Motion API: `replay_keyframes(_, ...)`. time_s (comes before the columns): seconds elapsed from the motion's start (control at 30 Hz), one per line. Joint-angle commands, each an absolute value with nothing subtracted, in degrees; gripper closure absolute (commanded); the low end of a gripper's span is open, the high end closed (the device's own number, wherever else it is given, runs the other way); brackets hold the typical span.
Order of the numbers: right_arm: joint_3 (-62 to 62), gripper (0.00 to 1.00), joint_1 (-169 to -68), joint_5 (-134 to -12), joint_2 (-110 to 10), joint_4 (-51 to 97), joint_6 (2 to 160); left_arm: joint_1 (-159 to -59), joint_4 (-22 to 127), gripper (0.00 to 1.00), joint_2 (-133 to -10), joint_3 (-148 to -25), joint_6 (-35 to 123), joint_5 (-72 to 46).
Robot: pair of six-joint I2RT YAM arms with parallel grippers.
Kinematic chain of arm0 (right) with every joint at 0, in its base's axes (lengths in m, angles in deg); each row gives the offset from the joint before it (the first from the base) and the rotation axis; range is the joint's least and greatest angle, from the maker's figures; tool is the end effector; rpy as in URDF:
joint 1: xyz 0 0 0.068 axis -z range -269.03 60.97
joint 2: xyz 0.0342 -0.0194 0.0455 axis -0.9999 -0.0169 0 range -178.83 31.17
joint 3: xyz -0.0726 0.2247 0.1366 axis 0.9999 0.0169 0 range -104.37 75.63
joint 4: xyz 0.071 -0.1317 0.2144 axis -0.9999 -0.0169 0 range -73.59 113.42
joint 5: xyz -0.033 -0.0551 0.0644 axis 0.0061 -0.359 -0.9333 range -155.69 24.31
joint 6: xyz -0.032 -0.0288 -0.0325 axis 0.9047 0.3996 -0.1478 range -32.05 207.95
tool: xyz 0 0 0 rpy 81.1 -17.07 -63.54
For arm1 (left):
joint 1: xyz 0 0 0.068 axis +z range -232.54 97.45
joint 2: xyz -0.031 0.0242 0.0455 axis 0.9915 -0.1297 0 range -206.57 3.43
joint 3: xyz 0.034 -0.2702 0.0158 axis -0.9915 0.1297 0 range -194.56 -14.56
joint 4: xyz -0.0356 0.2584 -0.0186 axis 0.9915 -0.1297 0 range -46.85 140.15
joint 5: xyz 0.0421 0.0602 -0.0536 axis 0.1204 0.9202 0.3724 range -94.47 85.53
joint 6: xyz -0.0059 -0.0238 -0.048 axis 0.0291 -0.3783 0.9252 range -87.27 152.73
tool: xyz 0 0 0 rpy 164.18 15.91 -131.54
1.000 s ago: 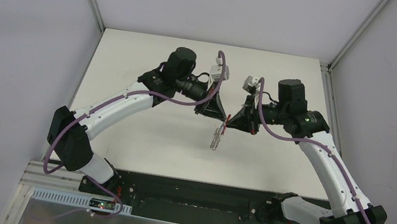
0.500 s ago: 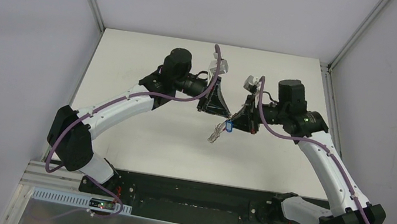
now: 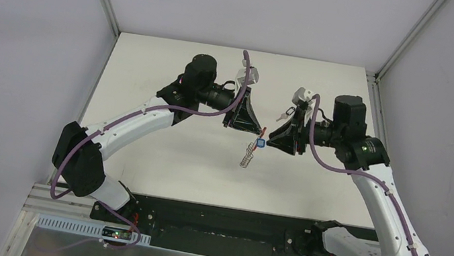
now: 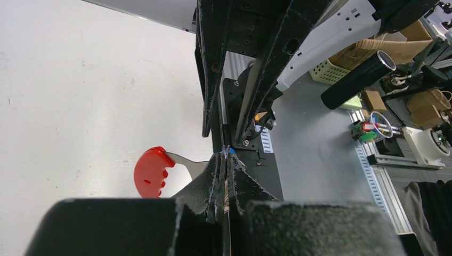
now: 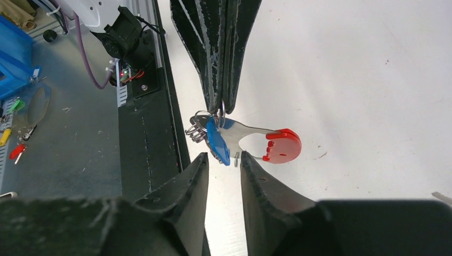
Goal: Put the keys on the keyring
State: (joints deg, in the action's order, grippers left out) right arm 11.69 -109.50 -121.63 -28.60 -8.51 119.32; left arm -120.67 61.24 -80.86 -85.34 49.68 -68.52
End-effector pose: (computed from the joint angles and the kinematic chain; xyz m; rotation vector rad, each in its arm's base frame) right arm 0.1866 0.1011 0.3755 -1.3309 1.3927 0.8646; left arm 0.2442 -0.2323 0.3735 1.2297 1.3882 -1.5870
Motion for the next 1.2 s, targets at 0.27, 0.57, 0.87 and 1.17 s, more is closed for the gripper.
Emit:
replay_keyframes(0.27,11.5,0.59,-110.9,-127.2,-32.1,-6.2,119.6,-120.3,65.5,1.0,-78.6,-85.7,51.5,-69.2)
replay_keyframes(0.57,11.7,0.84,-112.5,-128.3,-33.7,-6.0,119.6,-120.2,66.8,1.0,-79.3,-86.0,52.5,-68.6)
replay_keyframes(0.87,15.0,1.0,-112.5,-127.9,-33.3,-3.2,117.8,-119.5,72.7,1.0,-81.0,-87.1,58.9,-68.1)
replay_keyframes(1.17,13.7,0.87,-113.1,-126.2,-34.4,-2.3,115.8,-119.5,75.9,1.0,-81.3,-85.2,61.2,-67.3)
